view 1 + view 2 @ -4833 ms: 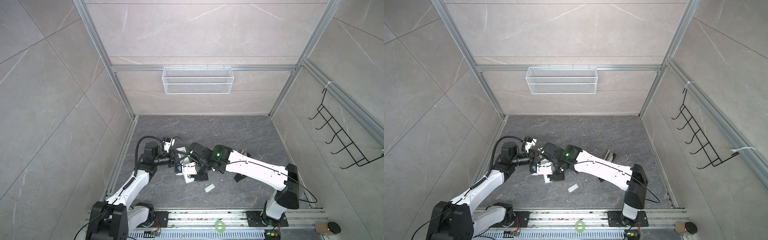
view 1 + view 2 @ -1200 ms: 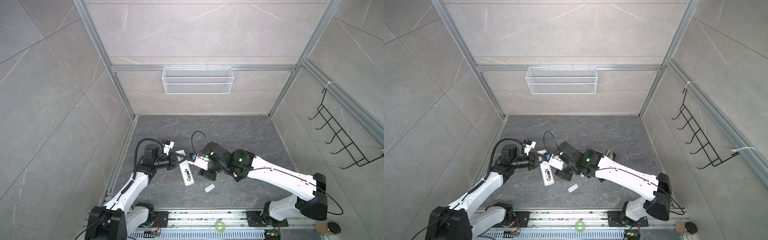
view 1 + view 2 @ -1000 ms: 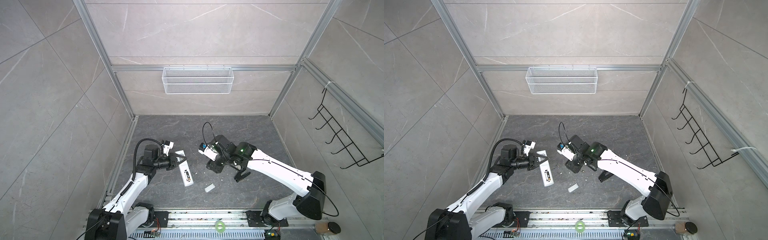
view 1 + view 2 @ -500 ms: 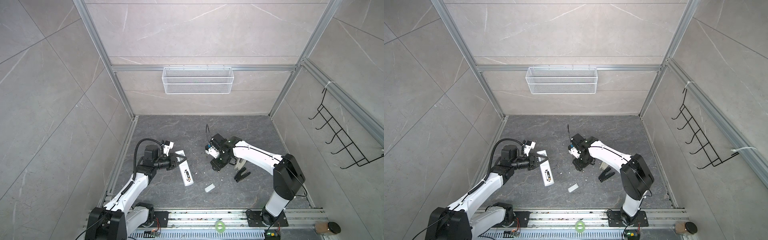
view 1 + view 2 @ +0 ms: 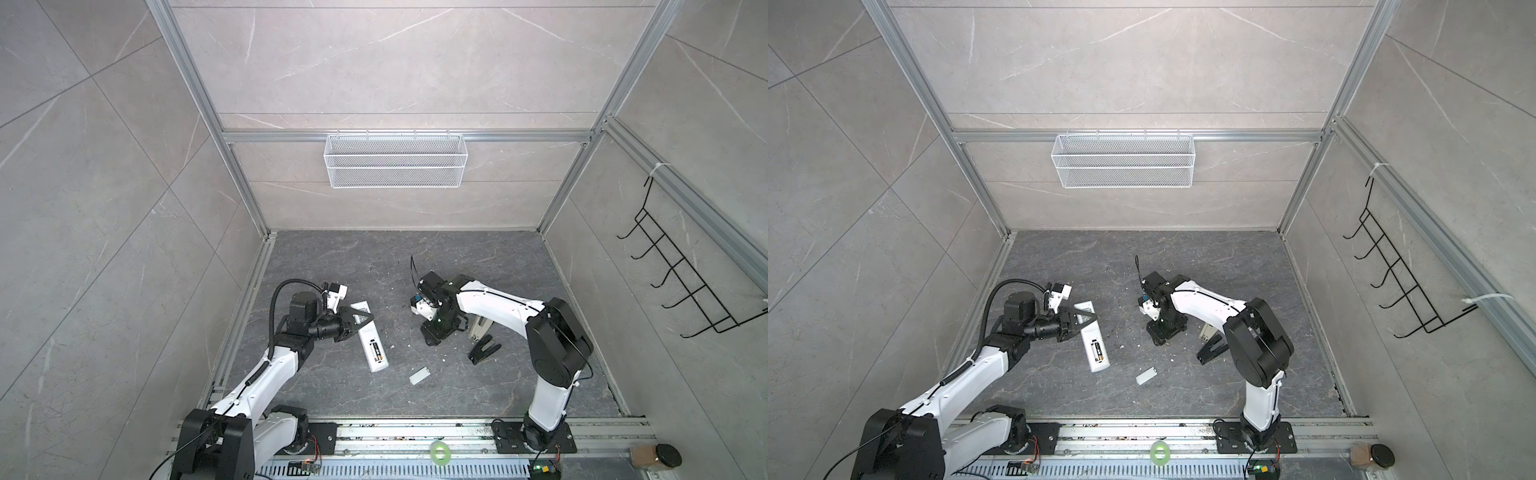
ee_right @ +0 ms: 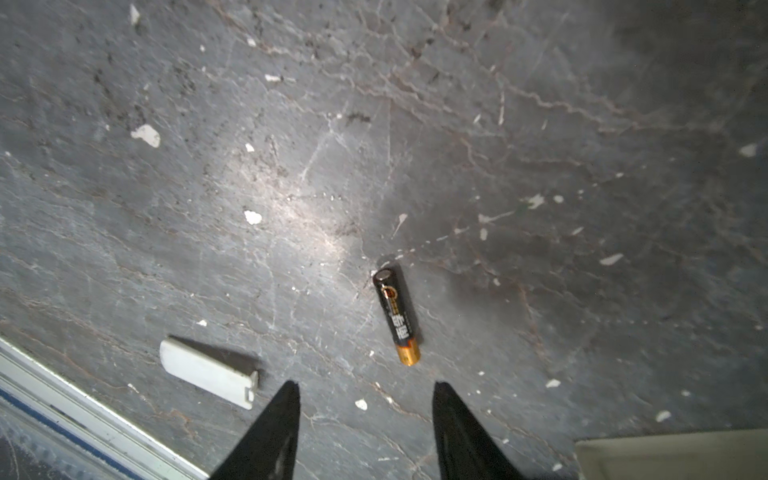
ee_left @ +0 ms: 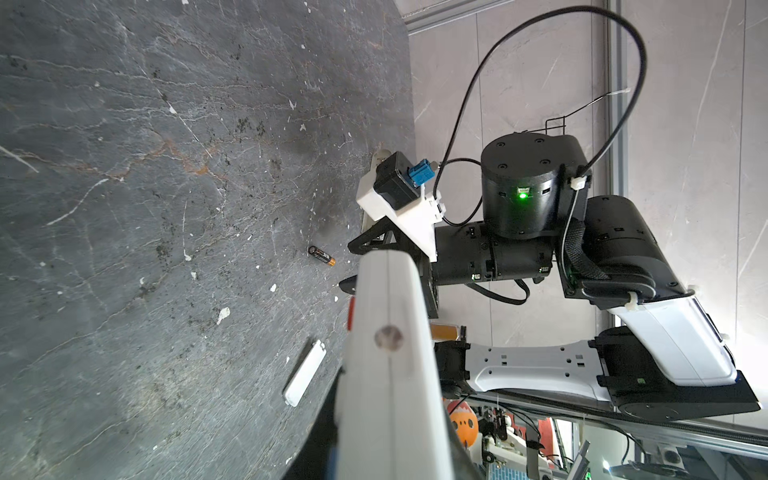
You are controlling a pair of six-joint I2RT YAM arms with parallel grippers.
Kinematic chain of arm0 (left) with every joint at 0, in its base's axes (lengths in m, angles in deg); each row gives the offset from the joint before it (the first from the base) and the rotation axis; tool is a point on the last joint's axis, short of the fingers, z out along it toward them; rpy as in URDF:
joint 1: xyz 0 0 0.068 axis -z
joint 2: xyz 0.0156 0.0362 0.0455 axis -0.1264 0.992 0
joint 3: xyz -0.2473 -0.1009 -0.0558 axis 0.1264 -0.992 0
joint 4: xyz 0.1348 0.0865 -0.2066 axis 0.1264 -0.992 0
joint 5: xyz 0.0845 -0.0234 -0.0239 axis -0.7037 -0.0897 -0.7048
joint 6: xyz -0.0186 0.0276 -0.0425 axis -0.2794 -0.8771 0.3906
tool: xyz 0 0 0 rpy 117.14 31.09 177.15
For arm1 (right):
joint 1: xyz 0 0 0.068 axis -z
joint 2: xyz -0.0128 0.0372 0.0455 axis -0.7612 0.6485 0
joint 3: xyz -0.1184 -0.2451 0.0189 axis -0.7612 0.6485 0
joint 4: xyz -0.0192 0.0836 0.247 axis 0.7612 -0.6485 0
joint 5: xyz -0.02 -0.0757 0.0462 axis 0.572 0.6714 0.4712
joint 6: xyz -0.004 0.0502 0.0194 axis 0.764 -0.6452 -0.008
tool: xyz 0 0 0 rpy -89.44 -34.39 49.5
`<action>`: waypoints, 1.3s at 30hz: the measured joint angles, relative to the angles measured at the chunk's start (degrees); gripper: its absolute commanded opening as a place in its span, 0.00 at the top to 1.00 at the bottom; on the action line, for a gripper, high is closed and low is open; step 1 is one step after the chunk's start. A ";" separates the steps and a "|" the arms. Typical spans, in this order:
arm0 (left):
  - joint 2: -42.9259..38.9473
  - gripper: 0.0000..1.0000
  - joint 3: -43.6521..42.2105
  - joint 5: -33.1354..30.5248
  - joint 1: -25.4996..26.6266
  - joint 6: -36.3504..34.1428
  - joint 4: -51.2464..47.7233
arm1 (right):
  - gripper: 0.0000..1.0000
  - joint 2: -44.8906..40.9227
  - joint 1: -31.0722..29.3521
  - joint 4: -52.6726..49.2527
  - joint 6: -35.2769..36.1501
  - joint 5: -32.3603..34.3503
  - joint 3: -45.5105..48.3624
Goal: Load the batteries into the remote control
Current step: 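Withdraw the right gripper from the remote toward the loose AA battery, then lower the open right gripper over the loose AA battery on the table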
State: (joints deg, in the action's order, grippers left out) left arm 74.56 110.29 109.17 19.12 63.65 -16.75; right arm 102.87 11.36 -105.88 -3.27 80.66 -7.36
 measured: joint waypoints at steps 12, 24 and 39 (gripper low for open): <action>0.00 1.00 -0.85 0.00 0.00 0.63 1.07 | 0.56 -1.64 0.07 1.97 -4.50 -2.82 4.35; -1.68 1.00 -1.86 -0.02 0.00 0.66 2.54 | 0.28 -17.35 0.11 23.17 -34.49 -12.90 16.37; -8.22 1.00 -1.84 -0.11 0.44 0.61 2.62 | 0.34 -10.40 0.04 16.74 -42.18 -2.99 7.32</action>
State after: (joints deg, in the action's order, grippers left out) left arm 66.34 108.46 109.06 19.56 64.27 -14.13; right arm 92.47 11.40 -89.14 -45.46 77.67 -0.04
